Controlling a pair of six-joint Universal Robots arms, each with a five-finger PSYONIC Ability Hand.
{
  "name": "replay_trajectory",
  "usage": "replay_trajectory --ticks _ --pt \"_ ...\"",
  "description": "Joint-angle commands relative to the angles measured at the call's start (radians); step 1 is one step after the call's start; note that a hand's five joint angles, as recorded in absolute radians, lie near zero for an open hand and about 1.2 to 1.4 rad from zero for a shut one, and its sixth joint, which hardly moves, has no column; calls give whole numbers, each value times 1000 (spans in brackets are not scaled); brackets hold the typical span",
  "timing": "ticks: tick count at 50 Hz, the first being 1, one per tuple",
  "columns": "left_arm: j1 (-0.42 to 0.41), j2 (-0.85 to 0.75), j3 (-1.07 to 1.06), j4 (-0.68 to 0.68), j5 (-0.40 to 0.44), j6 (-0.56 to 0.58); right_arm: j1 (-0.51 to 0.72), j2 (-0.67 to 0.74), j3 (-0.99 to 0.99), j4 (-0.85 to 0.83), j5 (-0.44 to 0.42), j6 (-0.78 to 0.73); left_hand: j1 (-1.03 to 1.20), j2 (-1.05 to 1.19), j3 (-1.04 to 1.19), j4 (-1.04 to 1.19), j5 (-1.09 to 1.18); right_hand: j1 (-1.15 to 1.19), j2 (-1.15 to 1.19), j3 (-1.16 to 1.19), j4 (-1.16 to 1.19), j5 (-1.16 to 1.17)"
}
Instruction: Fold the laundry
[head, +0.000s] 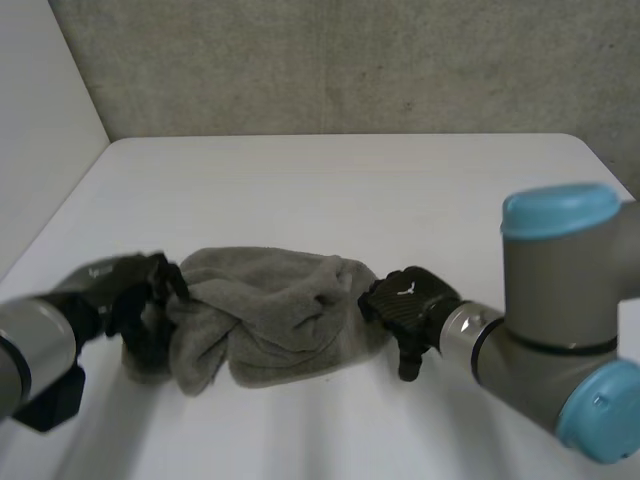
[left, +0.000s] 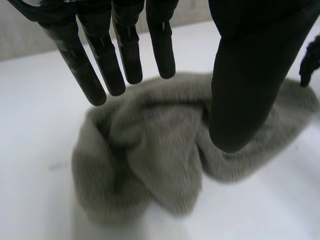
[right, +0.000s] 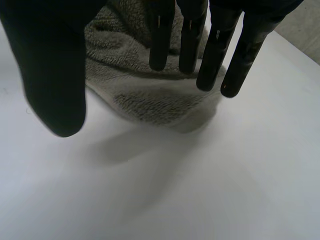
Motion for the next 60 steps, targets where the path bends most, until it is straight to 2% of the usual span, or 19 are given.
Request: replay_trajectory --ticks 1,3,8,19,21,22,23,24,26,28,36,41,52,55,57,58,60 --pt "7 23 -170 103 -5 1 15 33 92 -221 10 77 -122 -120 -121 -119 -121 273 209 204 203 224" --pt "7 22 -205 121 -3 1 20 41 96 -243 10 79 -230 -228 -229 -227 -229 308 244 239 239 259" --pt "13 14 -231 127 -2 -1 23 75 93 -274 13 80 -292 -290 -291 -289 -291 376 312 307 306 327" --pt "24 6 -276 213 -3 -1 25 121 92 -327 59 82 -304 -302 -303 -301 -303 393 330 324 324 344" --pt "24 5 -276 225 -3 -1 26 125 98 -361 62 82 -304 -302 -303 -301 -303 548 484 479 479 499" --pt "23 3 -276 235 -3 -1 26 125 98 -361 62 82 -304 -302 -303 -301 -303 549 485 480 480 500" --pt "23 3 -276 235 -3 -1 25 125 102 -388 64 82 -304 -302 -303 -301 -303 683 619 614 613 634" --pt "23 -4 -273 242 -3 -1 25 125 103 -389 64 82 -304 -302 -303 -301 -303 684 620 615 615 635" --pt "23 -15 -270 252 -3 -1 25 125 112 -439 64 80 -304 -302 -303 -301 -303 909 845 840 840 860" --pt "23 -27 -265 258 -3 -1 25 127 113 -456 67 76 -304 -302 -303 -301 -303 970 906 901 901 921" --pt "12 -106 -248 304 -3 -1 12 90 109 -468 88 79 -304 -302 -303 -301 -303 971 907 902 901 922" --pt "-2 -203 -240 379 -8 -1 8 30 107 -461 111 82 -298 -296 -297 -295 -297 971 907 902 901 922" --pt "-25 -316 -217 511 -17 -1 -101 -89 116 -436 111 75 -283 -282 -282 -280 -283 971 907 902 901 922" --pt "-26 -342 -208 558 -49 1 -124 -96 112 -410 108 71 -239 -238 -238 -236 -239 971 907 902 901 922" --pt "-31 -354 -196 594 -86 2 -135 -103 106 -398 107 69 -91 -89 -90 -88 -90 971 907 902 901 922" --pt "-31 -354 -196 594 -86 2 -144 -111 101 -389 107 68 -90 -88 -89 -87 -89 971 907 902 901 922" --pt "-42 -353 -175 623 -108 1 -156 -117 95 -378 107 63 357 359 358 360 357 971 907 902 901 922"
